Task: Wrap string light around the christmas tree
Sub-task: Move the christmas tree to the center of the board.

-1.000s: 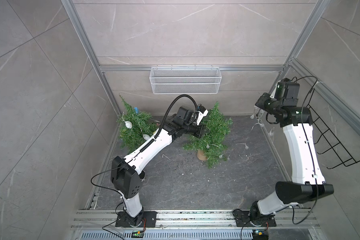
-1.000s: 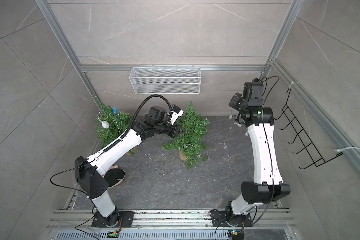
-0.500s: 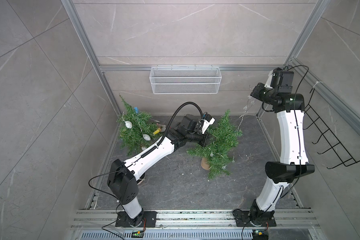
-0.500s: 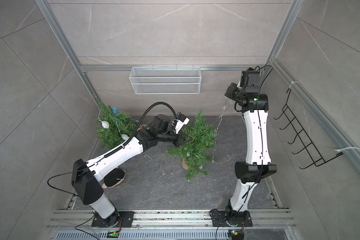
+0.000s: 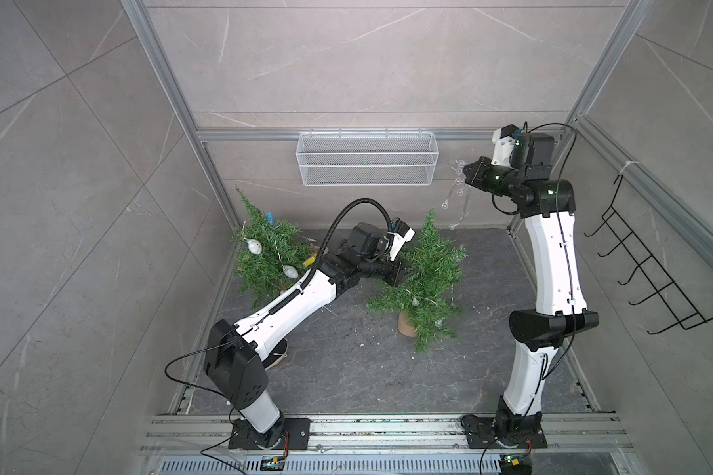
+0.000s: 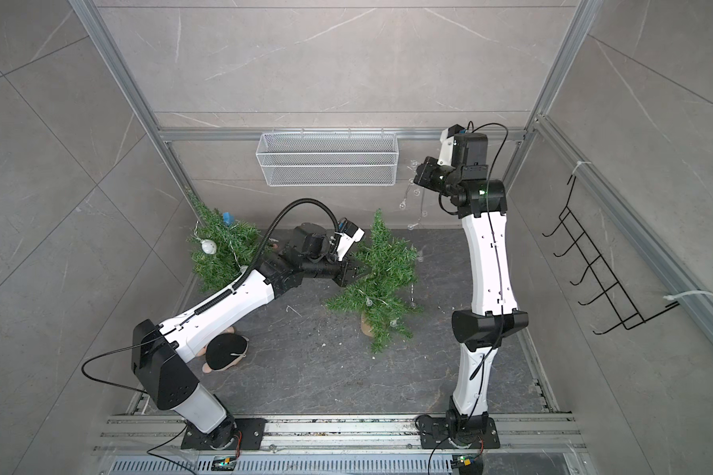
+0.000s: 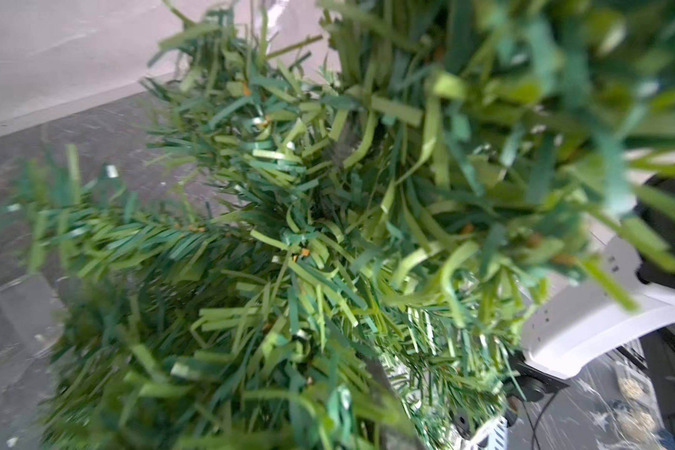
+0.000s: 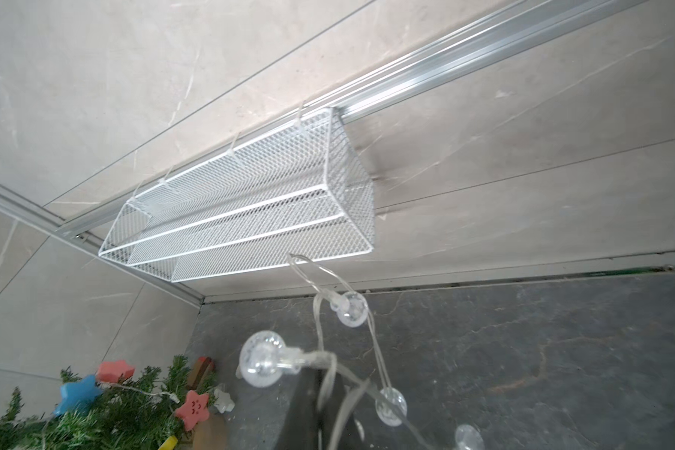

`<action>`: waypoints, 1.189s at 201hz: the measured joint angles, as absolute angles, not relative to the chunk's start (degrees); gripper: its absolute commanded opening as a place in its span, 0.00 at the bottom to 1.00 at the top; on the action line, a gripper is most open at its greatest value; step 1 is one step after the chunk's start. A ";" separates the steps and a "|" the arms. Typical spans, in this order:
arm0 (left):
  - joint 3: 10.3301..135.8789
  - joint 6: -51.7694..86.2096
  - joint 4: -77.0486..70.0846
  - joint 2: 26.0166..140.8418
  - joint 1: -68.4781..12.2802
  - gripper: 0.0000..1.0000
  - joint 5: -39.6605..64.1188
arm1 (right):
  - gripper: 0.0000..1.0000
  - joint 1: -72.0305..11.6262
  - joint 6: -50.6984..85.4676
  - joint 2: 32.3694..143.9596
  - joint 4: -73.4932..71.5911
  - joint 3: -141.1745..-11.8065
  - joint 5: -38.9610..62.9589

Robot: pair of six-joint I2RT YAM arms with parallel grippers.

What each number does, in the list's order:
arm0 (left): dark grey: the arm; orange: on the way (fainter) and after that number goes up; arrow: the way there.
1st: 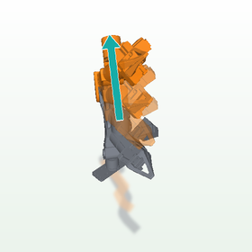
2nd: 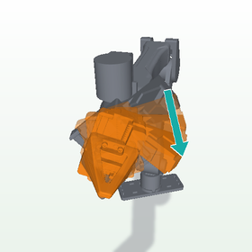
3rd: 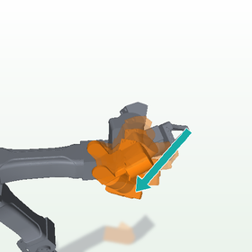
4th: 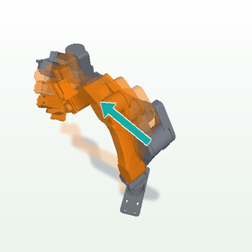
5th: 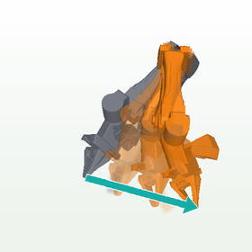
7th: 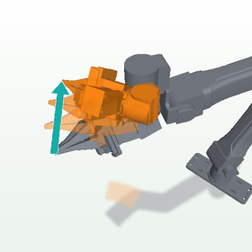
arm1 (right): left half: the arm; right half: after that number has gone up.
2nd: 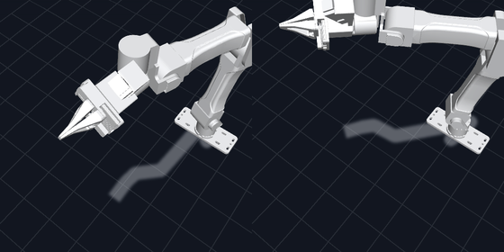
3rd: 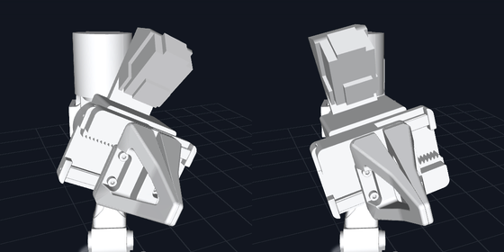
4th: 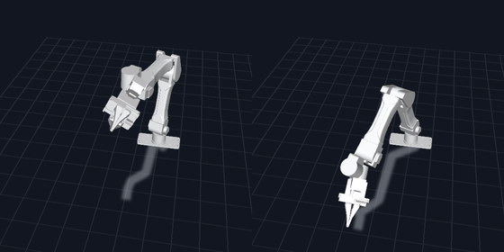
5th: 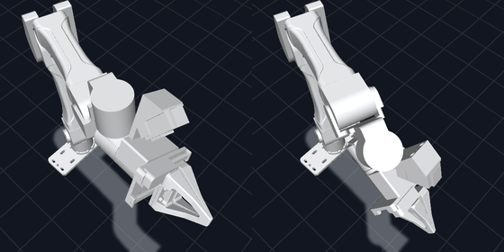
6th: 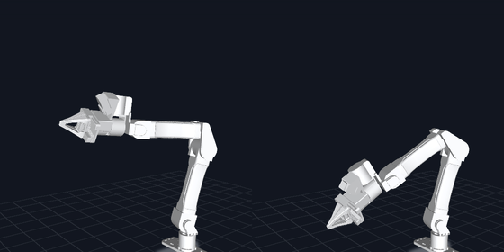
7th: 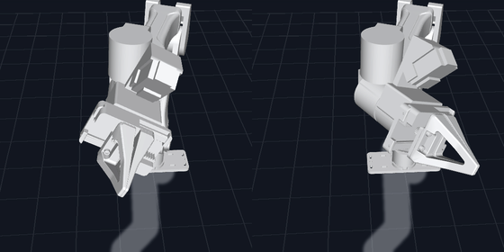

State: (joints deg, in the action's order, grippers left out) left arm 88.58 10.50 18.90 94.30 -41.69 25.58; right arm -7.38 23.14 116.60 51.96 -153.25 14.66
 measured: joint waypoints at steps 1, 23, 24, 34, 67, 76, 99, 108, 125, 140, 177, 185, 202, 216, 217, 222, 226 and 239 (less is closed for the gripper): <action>88.58 10.50 18.92 94.30 -41.67 0.25 25.58 | 0.00 -7.51 23.14 116.64 51.88 -153.25 14.72; 88.58 9.76 19.86 94.30 -40.91 0.32 25.52 | 0.00 -9.65 23.11 117.82 50.39 -153.75 16.32; 88.58 9.72 19.90 94.28 -40.91 0.33 25.52 | 0.00 -9.72 23.14 117.86 50.35 -153.77 16.38; 88.58 9.15 20.62 94.19 -40.82 0.35 25.56 | 0.00 -10.61 23.11 118.48 49.80 -154.01 17.30; 88.36 8.27 21.67 92.71 -40.34 0.38 25.96 | 0.00 -12.36 23.42 120.46 48.86 -154.32 20.08; 88.36 8.14 21.69 92.38 -40.18 0.42 26.24 | 0.00 -12.53 23.70 121.05 48.62 -154.39 20.69; 88.36 7.29 22.39 92.01 -40.05 0.49 26.65 | 0.00 -12.86 23.99 121.86 48.53 -154.41 21.96; 88.36 7.09 22.90 91.83 -39.83 0.52 26.70 | 0.00 -12.97 23.99 121.93 48.56 -154.41 22.26; 88.36 6.72 24.08 91.37 -39.40 0.56 26.68 | 0.00 -13.19 23.99 121.95 48.53 -154.52 22.79; 88.36 6.28 25.17 90.70 -38.68 0.57 26.65 | 0.00 -13.30 24.03 121.95 48.25 -154.52 23.42; 88.36 5.74 25.91 89.91 -37.60 0.57 26.72 | 0.00 -13.50 24.43 121.95 47.88 -154.52 24.36; 88.36 5.61 26.15 89.89 -37.56 0.58 26.72 | 0.00 -13.56 24.45 121.95 47.83 -154.52 24.60; 88.31 5.23 26.96 89.76 -37.56 0.59 26.72 | 0.00 -13.74 24.45 121.95 47.70 -154.52 24.95; 87.96 4.95 27.29 89.36 -37.47 0.61 26.68 | 0.00 -13.89 24.45 121.95 47.70 -154.52 24.97; 87.90 4.93 27.35 89.30 -37.45 0.61 26.68 | 0.00 -13.91 24.45 121.95 47.70 -154.52 24.99; 87.74 4.80 27.53 89.08 -37.30 0.63 26.63 | 0.00 -13.96 24.45 121.95 47.72 -154.52 25.04; 87.59 4.62 27.83 88.79 -37.21 0.64 26.55 | 0.00 -14.00 24.45 121.95 47.70 -154.52 25.12; 87.31 4.21 28.80 88.12 -36.84 0.67 26.26 | 0.00 -14.09 24.45 121.95 47.72 -154.52 25.17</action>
State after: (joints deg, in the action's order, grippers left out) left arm 87.31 4.21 28.80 88.12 -36.84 26.26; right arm -14.09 24.45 121.95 47.72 -154.52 25.17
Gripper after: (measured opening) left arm 0.646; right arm 0.050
